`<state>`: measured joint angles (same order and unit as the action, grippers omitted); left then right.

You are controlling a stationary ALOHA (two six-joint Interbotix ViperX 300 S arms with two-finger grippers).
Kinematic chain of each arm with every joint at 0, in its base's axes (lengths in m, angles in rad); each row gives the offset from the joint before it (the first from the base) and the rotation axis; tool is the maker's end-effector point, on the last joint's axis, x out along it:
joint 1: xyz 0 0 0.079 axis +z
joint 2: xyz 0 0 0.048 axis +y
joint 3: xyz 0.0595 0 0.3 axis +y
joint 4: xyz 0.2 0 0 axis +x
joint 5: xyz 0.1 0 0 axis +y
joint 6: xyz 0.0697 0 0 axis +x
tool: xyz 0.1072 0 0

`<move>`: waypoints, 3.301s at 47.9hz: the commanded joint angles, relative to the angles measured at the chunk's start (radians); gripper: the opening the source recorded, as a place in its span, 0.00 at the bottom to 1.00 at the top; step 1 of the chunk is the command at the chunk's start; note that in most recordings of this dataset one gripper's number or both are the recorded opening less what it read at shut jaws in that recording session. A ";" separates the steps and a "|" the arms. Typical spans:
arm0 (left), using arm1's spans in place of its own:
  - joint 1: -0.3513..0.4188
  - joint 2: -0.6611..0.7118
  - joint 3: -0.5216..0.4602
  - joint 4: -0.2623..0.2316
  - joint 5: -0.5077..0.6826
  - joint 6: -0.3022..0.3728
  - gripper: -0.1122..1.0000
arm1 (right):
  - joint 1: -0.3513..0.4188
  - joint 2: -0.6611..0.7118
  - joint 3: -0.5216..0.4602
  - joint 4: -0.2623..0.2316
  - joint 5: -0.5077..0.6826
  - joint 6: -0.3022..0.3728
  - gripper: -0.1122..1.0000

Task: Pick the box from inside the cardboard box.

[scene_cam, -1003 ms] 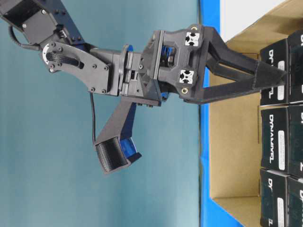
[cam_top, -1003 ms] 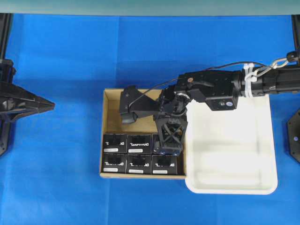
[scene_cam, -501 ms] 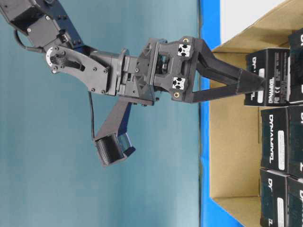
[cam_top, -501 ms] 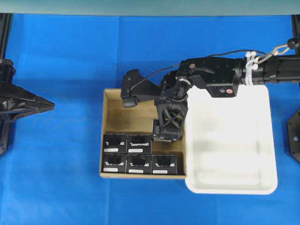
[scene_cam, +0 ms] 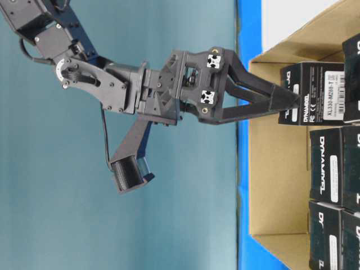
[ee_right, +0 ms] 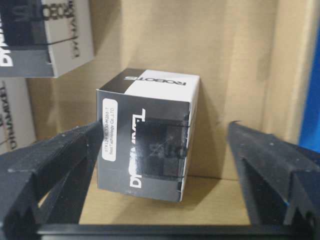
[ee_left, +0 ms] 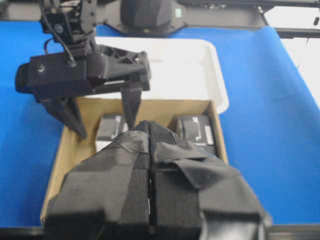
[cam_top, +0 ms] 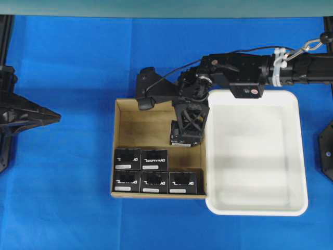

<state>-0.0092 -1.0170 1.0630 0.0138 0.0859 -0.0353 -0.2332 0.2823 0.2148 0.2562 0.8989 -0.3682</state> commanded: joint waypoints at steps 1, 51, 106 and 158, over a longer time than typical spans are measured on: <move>-0.002 0.006 -0.028 0.003 -0.005 -0.002 0.04 | -0.006 0.014 -0.005 -0.017 0.003 -0.003 0.98; -0.003 0.000 -0.029 0.002 -0.005 -0.002 0.04 | 0.021 -0.206 -0.241 -0.011 0.281 0.029 0.98; -0.018 -0.002 -0.031 0.002 -0.005 -0.002 0.04 | 0.106 -0.196 -0.301 -0.143 0.499 0.160 0.98; -0.028 -0.002 -0.029 0.003 -0.005 -0.002 0.04 | 0.100 -0.069 -0.003 -0.143 0.006 0.207 0.98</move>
<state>-0.0307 -1.0216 1.0615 0.0138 0.0859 -0.0353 -0.1335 0.2132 0.2117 0.1135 0.9204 -0.1611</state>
